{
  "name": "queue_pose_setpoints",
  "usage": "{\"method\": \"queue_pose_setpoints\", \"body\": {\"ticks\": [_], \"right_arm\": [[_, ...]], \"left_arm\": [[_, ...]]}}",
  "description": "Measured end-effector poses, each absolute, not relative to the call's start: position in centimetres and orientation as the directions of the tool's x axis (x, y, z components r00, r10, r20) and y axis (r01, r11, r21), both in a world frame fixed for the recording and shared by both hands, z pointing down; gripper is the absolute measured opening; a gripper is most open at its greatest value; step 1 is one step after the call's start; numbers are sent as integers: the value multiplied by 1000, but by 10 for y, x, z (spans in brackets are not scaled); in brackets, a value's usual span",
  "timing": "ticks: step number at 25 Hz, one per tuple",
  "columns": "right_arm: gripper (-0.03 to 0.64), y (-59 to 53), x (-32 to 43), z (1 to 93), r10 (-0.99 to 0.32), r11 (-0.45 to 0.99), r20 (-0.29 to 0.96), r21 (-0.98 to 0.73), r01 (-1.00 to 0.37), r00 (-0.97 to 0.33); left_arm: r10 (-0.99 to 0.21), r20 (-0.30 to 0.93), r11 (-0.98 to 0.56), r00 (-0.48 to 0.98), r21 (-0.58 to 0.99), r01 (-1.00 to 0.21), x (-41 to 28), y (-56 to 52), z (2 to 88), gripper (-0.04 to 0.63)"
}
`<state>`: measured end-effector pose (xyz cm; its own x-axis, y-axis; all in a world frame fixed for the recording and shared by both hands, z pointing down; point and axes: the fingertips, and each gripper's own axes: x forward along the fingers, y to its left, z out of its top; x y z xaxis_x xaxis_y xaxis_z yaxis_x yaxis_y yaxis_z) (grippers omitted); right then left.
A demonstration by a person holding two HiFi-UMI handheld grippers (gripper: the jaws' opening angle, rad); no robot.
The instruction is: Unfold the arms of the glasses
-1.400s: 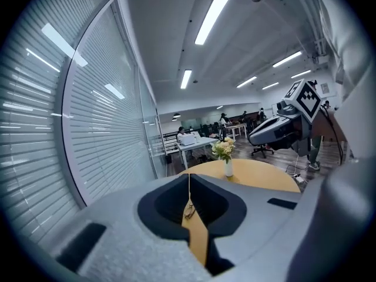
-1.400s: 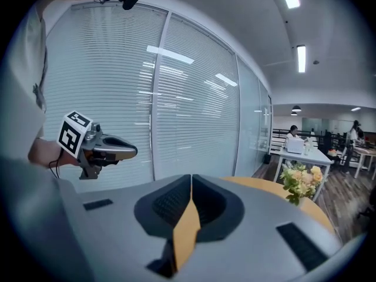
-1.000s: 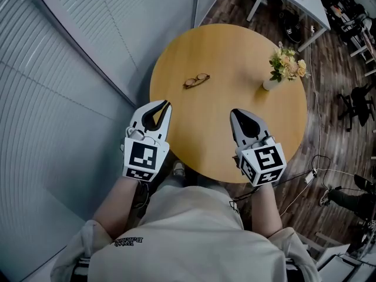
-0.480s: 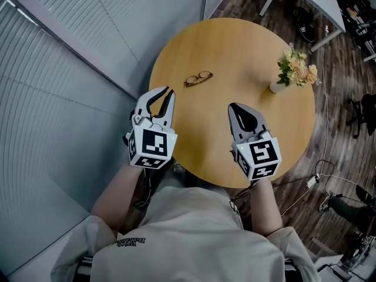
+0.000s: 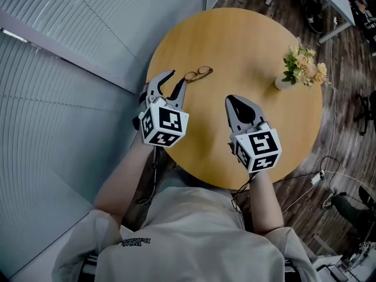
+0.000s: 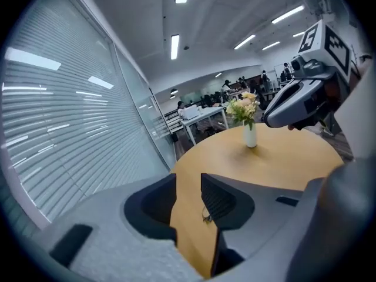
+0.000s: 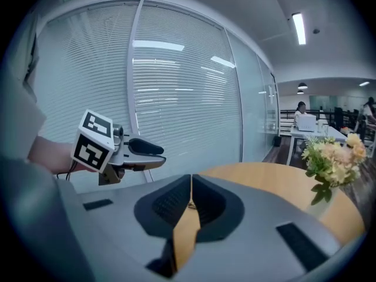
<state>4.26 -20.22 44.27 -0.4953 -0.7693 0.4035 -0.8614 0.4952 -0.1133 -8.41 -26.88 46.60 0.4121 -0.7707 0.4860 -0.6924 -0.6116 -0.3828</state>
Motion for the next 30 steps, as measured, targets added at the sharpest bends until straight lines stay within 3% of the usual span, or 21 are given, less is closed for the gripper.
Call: {"method": "queue_pose_setpoints", "body": {"ticks": [9, 22, 30], "right_arm": [[31, -229, 44, 480, -739, 484, 440, -181, -856, -510], [31, -259, 50, 534, -715, 462, 490, -205, -863, -499], [31, -257, 50, 562, -688, 465, 515, -229, -855, -512]], "left_arm": [[-719, 571, -663, 396, -392, -638, -62, -310, 516, 176], [-600, 721, -754, 346, -365, -546, -35, -337, 631, 179], [-622, 748, -766, 234, -518, -381, -32, -355, 685, 178]]}}
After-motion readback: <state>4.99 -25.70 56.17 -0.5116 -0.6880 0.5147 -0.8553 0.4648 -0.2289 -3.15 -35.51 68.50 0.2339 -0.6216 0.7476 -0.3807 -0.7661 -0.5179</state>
